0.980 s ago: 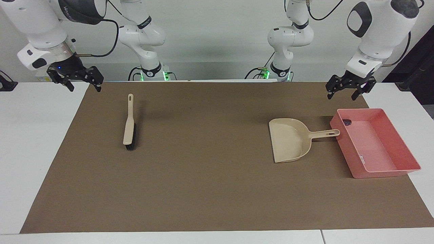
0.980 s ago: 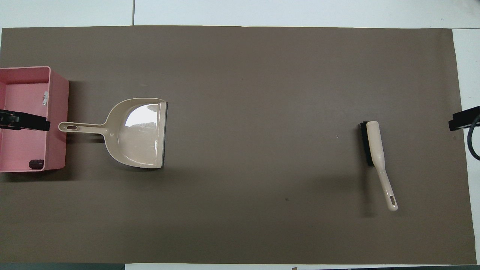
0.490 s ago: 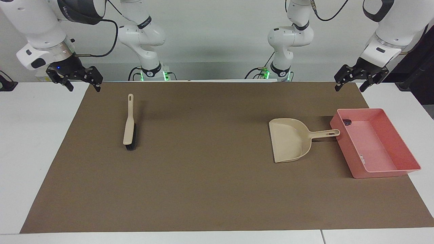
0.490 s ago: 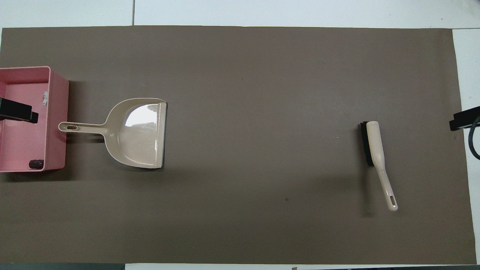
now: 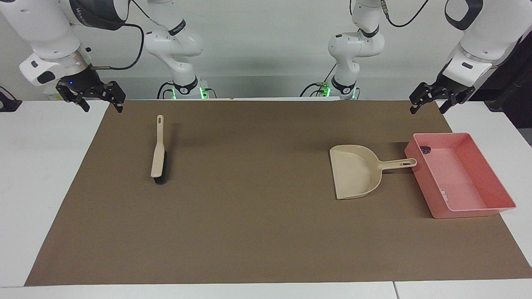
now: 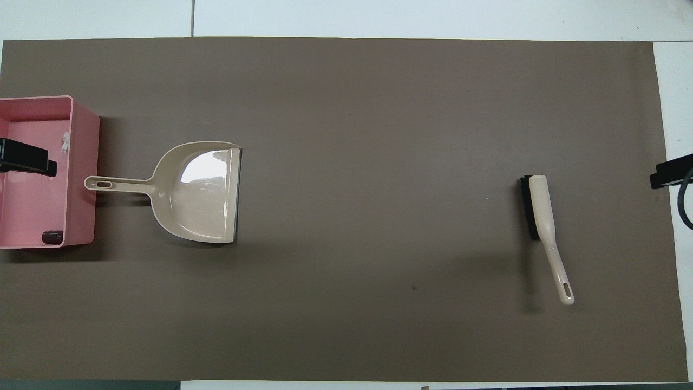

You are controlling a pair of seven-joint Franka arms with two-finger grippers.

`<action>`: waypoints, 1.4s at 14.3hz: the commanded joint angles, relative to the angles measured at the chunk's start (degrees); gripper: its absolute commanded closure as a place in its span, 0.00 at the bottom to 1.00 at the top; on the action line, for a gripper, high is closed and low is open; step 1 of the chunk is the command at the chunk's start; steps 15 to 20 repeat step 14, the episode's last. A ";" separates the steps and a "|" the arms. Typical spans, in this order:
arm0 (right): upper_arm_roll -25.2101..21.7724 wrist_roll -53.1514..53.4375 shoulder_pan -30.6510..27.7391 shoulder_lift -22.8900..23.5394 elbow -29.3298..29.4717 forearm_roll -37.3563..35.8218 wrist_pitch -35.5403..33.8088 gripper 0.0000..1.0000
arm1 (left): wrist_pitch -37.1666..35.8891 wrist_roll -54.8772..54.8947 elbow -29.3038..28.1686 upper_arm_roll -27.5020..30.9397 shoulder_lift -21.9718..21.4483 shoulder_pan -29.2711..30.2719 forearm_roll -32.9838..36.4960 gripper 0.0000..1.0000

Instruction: Clean e-waste and dump in bin

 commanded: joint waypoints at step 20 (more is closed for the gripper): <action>0.14 -0.96 -0.49 0.07 0.38 3.54 -0.84 0.01 | -1.20 -2.13 0.51 0.19 0.34 0.15 0.80 0.01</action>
